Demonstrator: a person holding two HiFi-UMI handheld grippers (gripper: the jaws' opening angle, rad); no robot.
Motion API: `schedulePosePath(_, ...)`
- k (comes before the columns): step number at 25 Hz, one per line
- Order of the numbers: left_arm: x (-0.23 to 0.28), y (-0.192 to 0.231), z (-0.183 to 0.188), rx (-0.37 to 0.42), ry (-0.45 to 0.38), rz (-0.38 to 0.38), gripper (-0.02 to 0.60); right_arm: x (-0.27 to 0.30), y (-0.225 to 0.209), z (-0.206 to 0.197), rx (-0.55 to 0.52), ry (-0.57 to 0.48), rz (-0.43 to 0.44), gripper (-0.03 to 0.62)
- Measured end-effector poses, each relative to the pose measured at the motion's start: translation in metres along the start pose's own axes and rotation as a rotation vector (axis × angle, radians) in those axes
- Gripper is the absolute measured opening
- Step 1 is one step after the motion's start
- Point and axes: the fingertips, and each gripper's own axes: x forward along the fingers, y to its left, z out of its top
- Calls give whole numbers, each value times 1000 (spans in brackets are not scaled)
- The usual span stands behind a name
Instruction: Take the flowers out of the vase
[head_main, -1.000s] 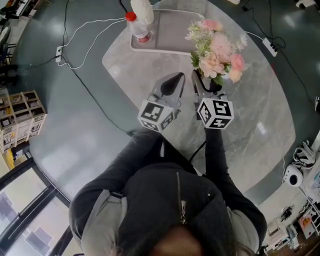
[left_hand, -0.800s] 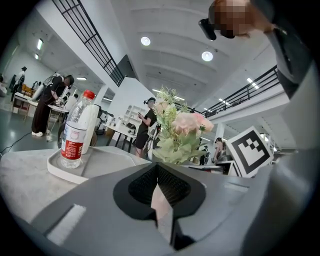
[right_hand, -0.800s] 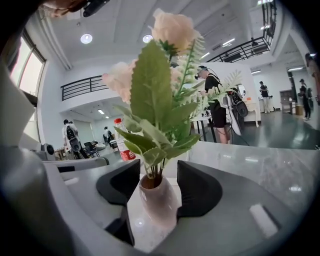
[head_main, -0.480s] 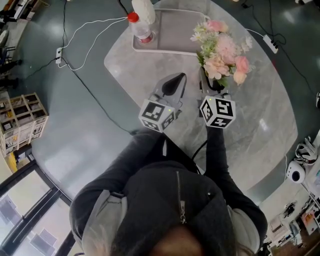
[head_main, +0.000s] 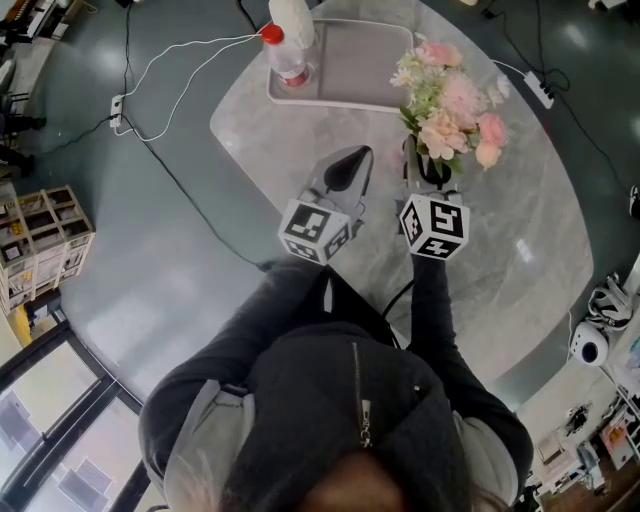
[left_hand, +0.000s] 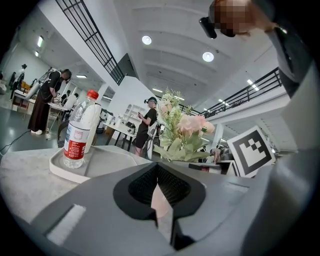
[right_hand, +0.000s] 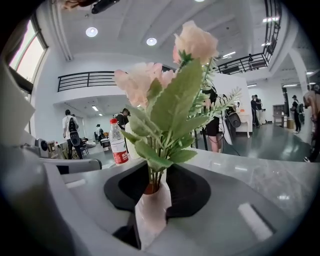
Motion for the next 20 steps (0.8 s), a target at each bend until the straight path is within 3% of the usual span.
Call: schedulePosePath(20,-24,-5,18,4,-43,-13,9,-23,9,40,-78,-117,-57,81)
